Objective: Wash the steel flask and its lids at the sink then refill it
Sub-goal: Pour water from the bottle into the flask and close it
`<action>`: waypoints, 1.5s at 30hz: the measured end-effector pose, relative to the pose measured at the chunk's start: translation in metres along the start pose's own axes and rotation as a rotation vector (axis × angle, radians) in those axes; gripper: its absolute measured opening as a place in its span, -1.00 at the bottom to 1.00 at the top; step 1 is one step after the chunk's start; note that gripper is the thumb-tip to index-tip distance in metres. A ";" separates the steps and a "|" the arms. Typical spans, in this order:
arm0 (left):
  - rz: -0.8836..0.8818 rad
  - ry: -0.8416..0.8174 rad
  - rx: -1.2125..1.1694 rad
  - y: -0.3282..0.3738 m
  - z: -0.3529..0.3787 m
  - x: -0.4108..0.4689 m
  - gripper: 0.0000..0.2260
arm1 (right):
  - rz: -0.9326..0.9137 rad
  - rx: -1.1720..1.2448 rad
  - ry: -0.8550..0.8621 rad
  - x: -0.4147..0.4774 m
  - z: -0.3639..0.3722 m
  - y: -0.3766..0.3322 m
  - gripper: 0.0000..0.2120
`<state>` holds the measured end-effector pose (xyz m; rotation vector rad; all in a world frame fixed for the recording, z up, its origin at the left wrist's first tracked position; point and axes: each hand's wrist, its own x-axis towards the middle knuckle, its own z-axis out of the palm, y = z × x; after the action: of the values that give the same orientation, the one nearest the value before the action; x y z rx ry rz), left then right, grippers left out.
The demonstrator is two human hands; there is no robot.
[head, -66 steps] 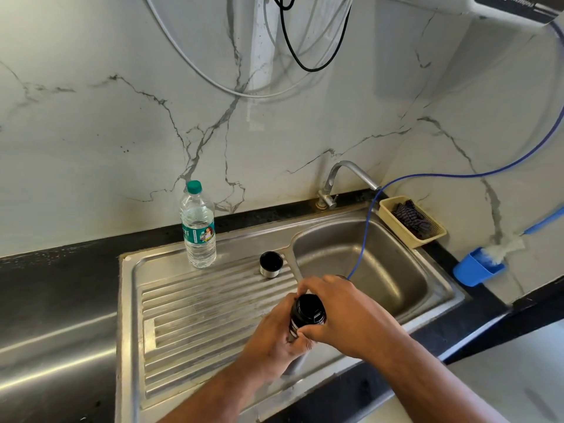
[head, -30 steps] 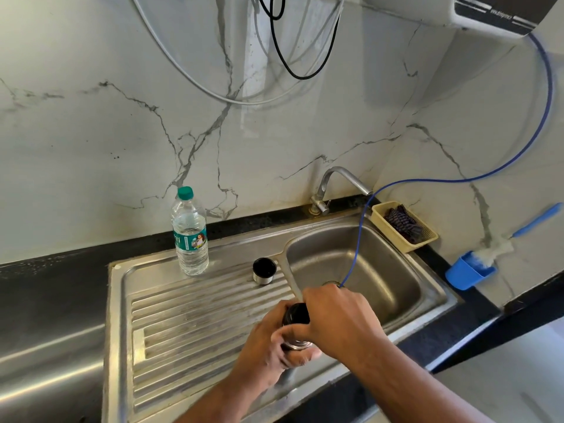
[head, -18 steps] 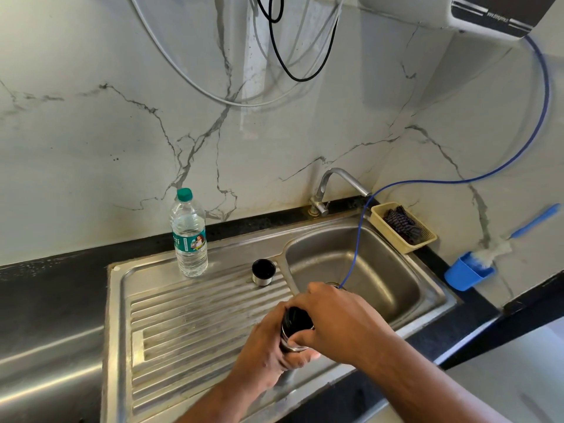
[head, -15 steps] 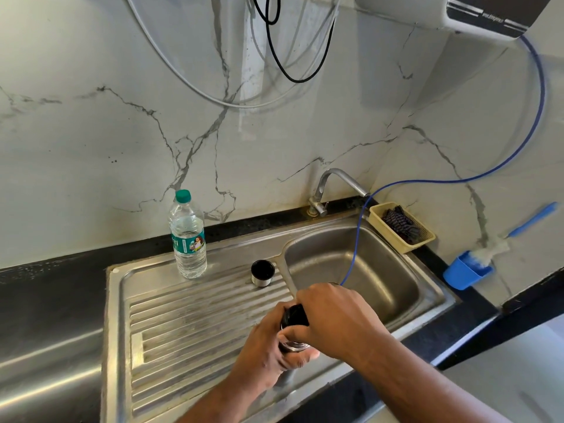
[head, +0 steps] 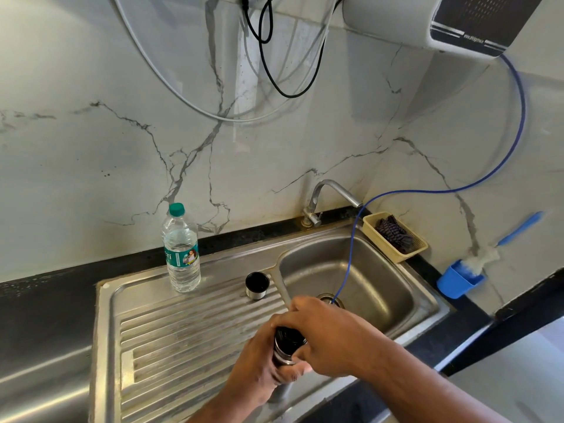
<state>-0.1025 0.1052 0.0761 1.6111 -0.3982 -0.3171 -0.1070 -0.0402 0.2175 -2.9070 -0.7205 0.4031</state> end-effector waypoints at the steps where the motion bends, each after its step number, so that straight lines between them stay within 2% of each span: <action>1: -0.008 -0.004 0.018 0.001 0.000 0.000 -0.58 | 0.002 -0.041 0.012 0.002 0.000 -0.001 -0.50; 3: 0.001 -0.029 0.059 0.000 -0.001 -0.001 -0.66 | 0.004 -0.111 0.021 0.005 -0.001 -0.006 -0.59; 4: 0.051 -0.015 0.155 0.002 0.000 -0.001 -0.70 | 0.004 -0.126 0.022 0.007 -0.001 -0.007 -0.61; 6: 0.154 0.030 0.211 0.012 0.000 -0.002 -0.91 | -0.008 -0.140 0.012 0.008 -0.001 -0.009 -0.62; 7: 0.193 0.063 0.205 0.018 -0.001 -0.003 -0.92 | -0.018 -0.147 0.013 0.009 -0.001 -0.009 -0.62; 9: 0.156 0.078 0.177 0.017 -0.002 -0.007 -0.72 | -0.063 -0.179 0.027 0.012 0.000 -0.005 -0.63; 10: 0.136 0.049 0.155 0.011 -0.001 -0.005 -0.73 | -0.105 -0.219 0.040 0.014 0.002 0.000 -0.61; 12: 0.041 -0.026 0.252 0.003 -0.008 0.005 -0.97 | -0.234 -0.327 0.073 0.019 0.007 0.011 -0.52; 13: 0.068 -0.046 0.349 -0.004 -0.010 0.007 -0.82 | -0.307 -0.366 0.076 0.022 0.010 0.017 -0.51; 14: 0.084 -0.106 0.318 -0.005 -0.007 0.012 -0.73 | -0.396 -0.408 0.092 0.026 0.014 0.025 -0.52; 15: 0.118 -0.116 0.378 -0.008 -0.009 0.011 -0.78 | -0.478 -0.446 0.108 0.029 0.018 0.030 -0.55; 16: 0.140 -0.062 0.324 -0.011 -0.007 0.011 -0.91 | -0.532 -0.470 0.125 0.032 0.021 0.034 -0.59; 17: 0.127 -0.070 0.269 -0.014 -0.007 0.011 -0.95 | -0.549 -0.468 0.156 0.032 0.025 0.035 -0.64; 18: -0.131 -0.186 0.110 0.007 -0.006 0.020 -0.86 | -0.522 -0.449 0.214 0.032 0.032 0.034 -0.69; 19: -0.109 -0.080 0.253 0.008 0.005 0.029 -0.76 | -0.440 -0.413 0.282 0.031 0.038 0.029 -0.73; 20: -0.090 0.110 0.359 -0.001 0.013 0.033 -0.65 | -0.321 -0.370 0.351 0.029 0.043 0.021 -0.75; 21: -0.117 0.173 0.354 0.001 0.012 0.030 -0.61 | -0.182 -0.330 0.400 0.026 0.047 0.011 -0.73; 22: -0.168 0.005 0.314 0.010 0.004 0.017 -0.70 | -0.054 -0.307 0.434 0.023 0.051 0.000 -0.69; 23: 0.011 -0.029 0.285 0.005 0.002 0.007 -0.80 | 0.040 -0.282 0.435 0.021 0.050 -0.009 -0.63; 24: 0.061 -0.023 0.273 -0.003 0.010 0.007 -0.80 | 0.087 -0.265 0.393 0.019 0.051 -0.011 -0.58; 25: 0.040 0.015 0.349 0.000 0.009 0.007 -0.76 | 0.091 -0.247 0.362 0.017 0.049 -0.009 -0.54; 26: 0.000 -0.071 0.346 0.005 0.001 0.010 -0.80 | 0.046 -0.228 0.344 0.016 0.045 -0.003 -0.52; 27: 0.060 -0.058 0.403 -0.002 -0.003 0.013 -0.88 | -0.045 -0.214 0.330 0.014 0.040 0.006 -0.51; 29: 0.133 -0.156 0.537 -0.006 -0.012 0.022 -0.73 | -0.296 -0.311 0.256 0.016 0.034 0.029 -0.55; 30: 0.176 -0.171 0.606 -0.010 -0.012 0.025 -0.75 | -0.397 -0.361 0.243 0.020 0.035 0.039 -0.58; 31: 0.229 -0.126 0.652 -0.011 -0.006 0.026 -0.88 | -0.445 -0.362 0.233 0.022 0.037 0.045 -0.62; 32: 0.144 -0.115 0.656 -0.016 -0.001 0.028 -0.82 | -0.448 -0.333 0.247 0.024 0.040 0.046 -0.67; 33: 0.043 -0.204 0.635 0.004 0.007 0.024 -0.69 | -0.423 -0.295 0.285 0.026 0.043 0.041 -0.71; 34: -0.071 -0.233 0.707 0.017 0.017 0.024 -0.69 | -0.379 -0.254 0.339 0.026 0.048 0.036 -0.75; 35: -0.012 -0.061 0.823 0.010 0.026 0.030 -0.64 | -0.311 -0.207 0.395 0.025 0.054 0.028 -0.79; 36: -0.013 0.005 0.868 0.005 0.028 0.029 -0.59 | -0.225 -0.157 0.454 0.023 0.059 0.020 -0.83; 37: 0.027 0.033 0.850 -0.005 0.033 0.029 -0.63 | -0.130 -0.122 0.495 0.021 0.062 0.013 -0.87; 38: 0.117 0.067 0.801 -0.008 0.031 0.021 -0.77 | -0.038 -0.113 0.529 0.019 0.064 0.006 -0.88; 39: 0.132 0.047 0.626 -0.013 0.033 0.020 -0.81 | 0.046 -0.126 0.552 0.018 0.066 0.001 -0.87; 40: 0.103 0.122 0.549 -0.017 0.034 0.019 -0.72 | 0.114 -0.148 0.570 0.018 0.068 -0.003 -0.85; 41: 0.033 0.105 0.486 -0.020 0.035 0.017 -0.63 | 0.176 -0.164 0.581 0.018 0.069 -0.008 -0.83; 42: 0.048 0.226 0.546 -0.018 0.033 0.017 -0.55 | 0.229 -0.172 0.584 0.018 0.070 -0.011 -0.81; 43: 0.030 0.263 0.448 -0.013 0.026 0.016 -0.55 | 0.263 -0.167 0.578 0.019 0.071 -0.012 -0.79; 44: 0.009 0.157 0.320 -0.013 0.022 0.011 -0.74 | 0.271 -0.151 0.567 0.019 0.073 -0.011 -0.76; 45: 0.007 0.129 0.274 -0.021 0.022 0.012 -0.90 | 0.261 -0.132 0.552 0.017 0.071 -0.010 -0.73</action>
<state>-0.1004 0.0811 0.0538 1.8862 -0.3598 -0.1561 -0.1174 -0.0192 0.1470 -3.0120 -0.2931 -0.4346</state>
